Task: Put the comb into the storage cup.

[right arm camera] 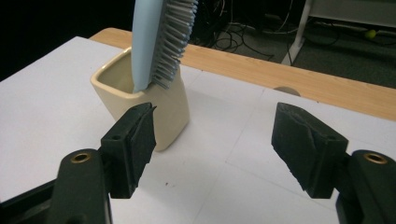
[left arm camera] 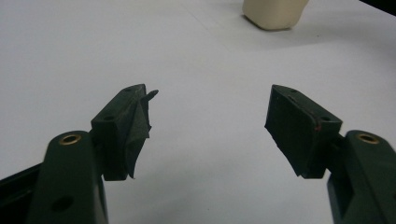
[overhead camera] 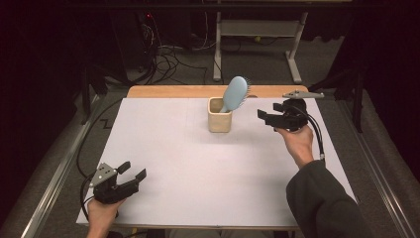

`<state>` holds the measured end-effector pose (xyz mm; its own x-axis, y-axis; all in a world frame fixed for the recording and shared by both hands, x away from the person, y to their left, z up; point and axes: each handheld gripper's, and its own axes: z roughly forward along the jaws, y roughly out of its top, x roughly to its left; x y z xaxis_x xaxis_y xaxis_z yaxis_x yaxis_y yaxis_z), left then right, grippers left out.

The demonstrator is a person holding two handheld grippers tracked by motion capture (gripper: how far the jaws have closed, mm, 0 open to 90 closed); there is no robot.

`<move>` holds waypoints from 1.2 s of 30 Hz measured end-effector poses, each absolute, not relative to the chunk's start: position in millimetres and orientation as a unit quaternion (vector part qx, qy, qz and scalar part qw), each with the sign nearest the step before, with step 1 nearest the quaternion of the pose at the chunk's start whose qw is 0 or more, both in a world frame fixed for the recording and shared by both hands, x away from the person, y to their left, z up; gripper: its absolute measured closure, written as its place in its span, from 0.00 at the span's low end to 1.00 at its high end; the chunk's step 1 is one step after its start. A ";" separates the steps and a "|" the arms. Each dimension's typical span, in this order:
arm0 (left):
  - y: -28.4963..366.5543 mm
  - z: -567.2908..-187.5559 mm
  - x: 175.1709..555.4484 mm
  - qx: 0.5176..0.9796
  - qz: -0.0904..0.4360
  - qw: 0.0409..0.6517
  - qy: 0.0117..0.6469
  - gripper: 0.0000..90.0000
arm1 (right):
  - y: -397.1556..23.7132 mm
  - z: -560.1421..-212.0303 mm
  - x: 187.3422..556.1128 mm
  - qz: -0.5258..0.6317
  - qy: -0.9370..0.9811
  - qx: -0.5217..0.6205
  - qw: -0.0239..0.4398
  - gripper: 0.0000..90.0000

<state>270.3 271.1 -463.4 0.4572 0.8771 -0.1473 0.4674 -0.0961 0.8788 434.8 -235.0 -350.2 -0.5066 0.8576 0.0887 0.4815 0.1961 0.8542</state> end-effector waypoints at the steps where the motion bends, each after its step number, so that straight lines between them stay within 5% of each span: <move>1: 270.8 -463.5 270.8 0.708 0.214 0.477 0.475 0.35 | -236.2 -350.8 433.6 0.445 0.745 0.450 0.211 0.34; 36: 266.9 -463.0 271.9 0.720 0.209 0.476 0.459 0.35 | -282.1 -353.6 386.1 0.452 0.738 0.445 0.230 0.32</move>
